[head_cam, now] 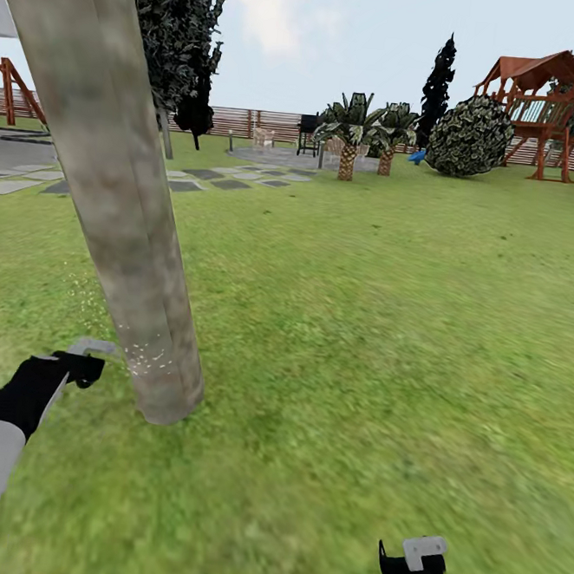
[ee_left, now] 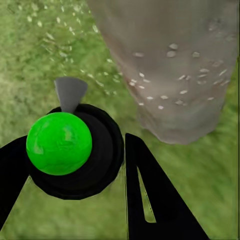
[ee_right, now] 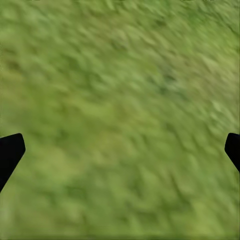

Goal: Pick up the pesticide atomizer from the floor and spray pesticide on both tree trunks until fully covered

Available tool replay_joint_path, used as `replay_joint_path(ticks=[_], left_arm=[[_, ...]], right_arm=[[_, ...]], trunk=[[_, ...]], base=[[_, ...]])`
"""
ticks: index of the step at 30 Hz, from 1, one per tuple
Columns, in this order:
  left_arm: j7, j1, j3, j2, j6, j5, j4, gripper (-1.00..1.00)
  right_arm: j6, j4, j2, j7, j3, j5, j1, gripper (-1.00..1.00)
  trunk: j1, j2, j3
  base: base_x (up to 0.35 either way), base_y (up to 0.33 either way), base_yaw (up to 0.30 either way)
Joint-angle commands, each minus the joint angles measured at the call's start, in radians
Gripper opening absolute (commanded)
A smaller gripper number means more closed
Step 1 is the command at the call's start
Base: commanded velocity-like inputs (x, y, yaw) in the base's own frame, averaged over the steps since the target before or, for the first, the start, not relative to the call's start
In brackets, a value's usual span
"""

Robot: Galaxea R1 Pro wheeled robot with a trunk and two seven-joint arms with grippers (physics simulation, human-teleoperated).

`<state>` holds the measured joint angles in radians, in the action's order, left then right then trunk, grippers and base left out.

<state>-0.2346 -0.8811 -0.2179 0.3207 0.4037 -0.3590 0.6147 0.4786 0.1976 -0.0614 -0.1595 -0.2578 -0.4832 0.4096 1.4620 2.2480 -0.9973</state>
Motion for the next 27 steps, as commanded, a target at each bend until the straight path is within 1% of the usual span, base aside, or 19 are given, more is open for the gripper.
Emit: replay_joint_path(ticks=[1,3,5,8,10,12,14,16,19,25,27], left_arm=[[0.001,-0.001,0.0,-0.011,0.004,0.001,0.0,-1.0],[0.001,-0.01,0.001,-0.044,0.031,0.0,0.003,-1.0],[0.001,-0.028,0.002,-0.057,0.061,0.0,0.013,-1.0],[0.0,-0.034,0.0,-0.049,0.07,0.0,0.021,-1.0],[0.0,-0.033,0.0,-0.031,0.071,-0.001,0.023,-1.0],[0.0,-0.029,-0.001,-0.025,0.072,0.0,0.023,-1.0],[0.0,-0.027,0.0,-0.028,0.073,0.002,0.023,-1.0],[0.0,-0.028,-0.001,-0.037,0.073,0.004,0.023,-1.0],[0.001,-0.03,-0.001,-0.046,0.073,0.005,0.023,-1.0],[0.001,-0.032,-0.003,-0.048,0.077,0.005,0.023,-1.0],[0.001,-0.031,-0.004,-0.048,0.077,0.005,0.028,-1.0]], right_arm=[[0.0,0.0,0.0,0.0,0.0,0.0,0.0,1.0],[0.0,-0.001,0.0,0.0,0.0,-0.001,0.0,1.0],[0.0,-0.001,0.0,0.0,0.0,-0.001,0.0,1.0],[0.0,-0.001,0.0,0.0,0.0,-0.002,0.0,1.0],[0.0,-0.001,0.0,0.0,0.0,-0.002,0.0,1.0],[0.0,-0.001,0.0,0.0,0.0,-0.002,0.0,1.0],[0.0,-0.001,0.0,0.0,0.0,-0.002,0.0,1.0],[0.0,-0.001,0.0,0.0,0.0,-0.002,0.0,1.0],[0.0,-0.001,0.001,0.0,0.0,-0.002,0.0,1.0],[0.0,0.0,0.002,0.0,0.0,0.0,0.0,1.0],[0.0,0.0,0.002,-0.001,0.0,0.0,0.0,1.0]], trunk=[[0.0,0.0,0.0],[0.0,0.0,0.0],[0.0,0.0,0.0],[0.0,0.0,0.0],[0.0,0.0,0.0],[0.0,0.0,0.0],[0.0,0.0,0.0],[0.0,0.0,0.0],[0.0,0.0,0.0],[0.0,0.0,0.0],[0.0,0.0,0.0]], base=[[0.0,0.0,0.0],[0.0,0.0,0.0],[0.0,0.0,0.0],[0.0,0.0,0.0],[0.0,0.0,0.0],[0.0,0.0,0.0],[0.0,0.0,0.0],[0.0,-0.008,0.0],[0.0,-0.183,0.0],[-0.038,-0.267,0.008],[-0.225,-0.219,0.206]])
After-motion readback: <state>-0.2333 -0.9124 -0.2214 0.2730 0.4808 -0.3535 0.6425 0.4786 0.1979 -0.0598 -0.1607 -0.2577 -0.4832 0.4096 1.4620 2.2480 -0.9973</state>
